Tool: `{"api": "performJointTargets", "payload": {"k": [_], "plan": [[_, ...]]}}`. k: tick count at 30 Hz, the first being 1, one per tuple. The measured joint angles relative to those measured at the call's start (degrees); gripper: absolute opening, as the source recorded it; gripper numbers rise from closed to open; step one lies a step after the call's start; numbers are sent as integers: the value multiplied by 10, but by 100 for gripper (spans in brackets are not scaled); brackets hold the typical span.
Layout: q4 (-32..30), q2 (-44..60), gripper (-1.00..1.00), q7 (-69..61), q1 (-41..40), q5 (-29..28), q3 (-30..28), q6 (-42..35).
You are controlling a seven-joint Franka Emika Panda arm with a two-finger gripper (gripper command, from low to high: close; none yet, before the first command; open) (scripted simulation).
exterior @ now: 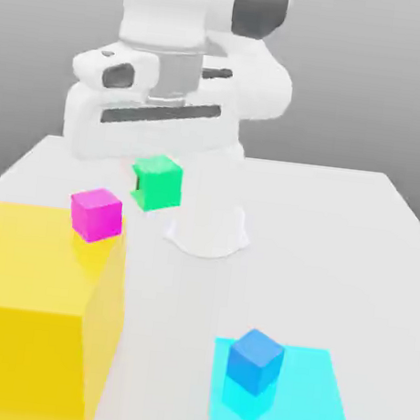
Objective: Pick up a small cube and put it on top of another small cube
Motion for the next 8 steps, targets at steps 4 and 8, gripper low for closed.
{"api": "performJointTargets", "payload": {"k": [4, 8], "plan": [[-40, 22, -100, -3, -18, -11, -23, 62], [-50, 29, 100, -3, -19, -12, -26, 78]]}}
